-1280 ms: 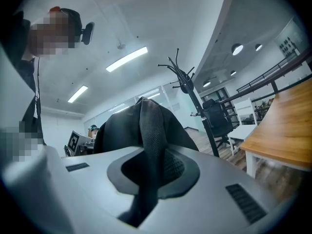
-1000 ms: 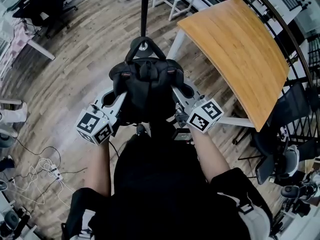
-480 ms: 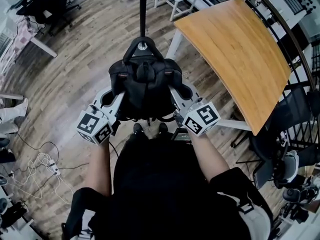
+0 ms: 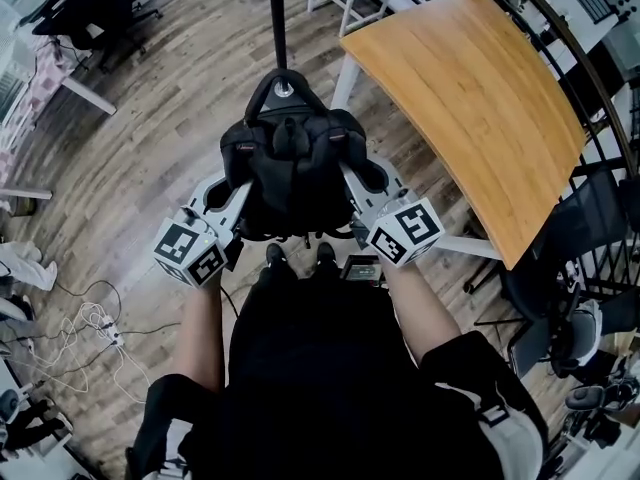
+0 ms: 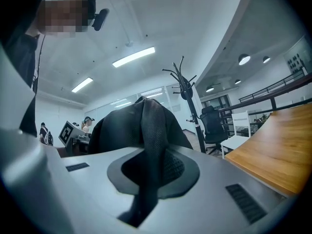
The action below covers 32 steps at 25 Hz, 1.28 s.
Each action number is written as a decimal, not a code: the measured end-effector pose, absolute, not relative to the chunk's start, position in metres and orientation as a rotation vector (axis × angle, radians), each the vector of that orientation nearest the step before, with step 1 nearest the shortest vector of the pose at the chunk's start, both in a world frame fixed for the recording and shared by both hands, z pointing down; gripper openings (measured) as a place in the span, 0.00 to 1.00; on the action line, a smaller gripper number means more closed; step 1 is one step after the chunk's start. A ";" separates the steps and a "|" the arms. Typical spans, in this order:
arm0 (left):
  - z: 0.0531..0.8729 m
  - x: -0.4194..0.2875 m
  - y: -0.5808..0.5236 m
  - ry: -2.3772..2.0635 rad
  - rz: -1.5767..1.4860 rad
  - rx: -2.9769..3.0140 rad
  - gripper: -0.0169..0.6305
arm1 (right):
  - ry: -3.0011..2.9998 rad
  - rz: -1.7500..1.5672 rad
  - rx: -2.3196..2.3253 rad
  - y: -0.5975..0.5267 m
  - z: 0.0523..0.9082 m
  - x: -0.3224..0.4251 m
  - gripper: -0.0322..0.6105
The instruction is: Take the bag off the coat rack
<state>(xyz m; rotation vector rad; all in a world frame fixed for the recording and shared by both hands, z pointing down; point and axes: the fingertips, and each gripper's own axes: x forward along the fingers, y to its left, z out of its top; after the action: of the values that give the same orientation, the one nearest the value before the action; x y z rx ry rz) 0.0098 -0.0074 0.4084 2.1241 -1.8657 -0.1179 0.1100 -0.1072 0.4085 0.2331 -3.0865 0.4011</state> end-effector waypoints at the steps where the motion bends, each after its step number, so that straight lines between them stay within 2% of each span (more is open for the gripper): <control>1: 0.408 0.011 -0.008 -1.860 -0.109 2.128 0.10 | -3.083 0.408 0.241 -0.107 0.409 0.111 0.12; 32: 0.415 0.051 -0.051 -1.809 -0.072 2.135 0.10 | -3.057 0.441 0.288 -0.151 0.417 0.151 0.12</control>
<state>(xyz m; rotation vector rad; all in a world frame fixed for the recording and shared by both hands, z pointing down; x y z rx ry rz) 0.0513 -0.0512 0.4153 2.1350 -1.8087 -0.0717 0.1507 -0.1514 0.4171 0.2877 -3.0569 0.4407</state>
